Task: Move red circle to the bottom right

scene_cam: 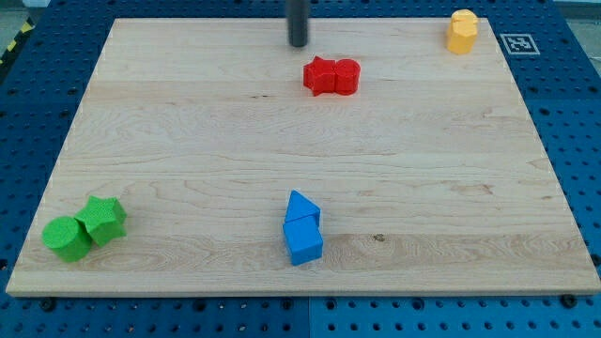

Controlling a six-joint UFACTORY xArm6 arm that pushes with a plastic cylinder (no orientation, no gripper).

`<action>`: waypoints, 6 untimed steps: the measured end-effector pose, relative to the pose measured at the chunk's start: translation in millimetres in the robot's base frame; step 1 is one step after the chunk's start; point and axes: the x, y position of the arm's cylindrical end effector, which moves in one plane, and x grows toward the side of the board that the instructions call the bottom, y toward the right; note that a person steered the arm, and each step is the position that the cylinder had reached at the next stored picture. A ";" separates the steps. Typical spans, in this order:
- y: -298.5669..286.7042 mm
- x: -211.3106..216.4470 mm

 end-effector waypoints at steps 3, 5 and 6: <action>56.5 56.1; 35.2 71.7; 35.2 104.2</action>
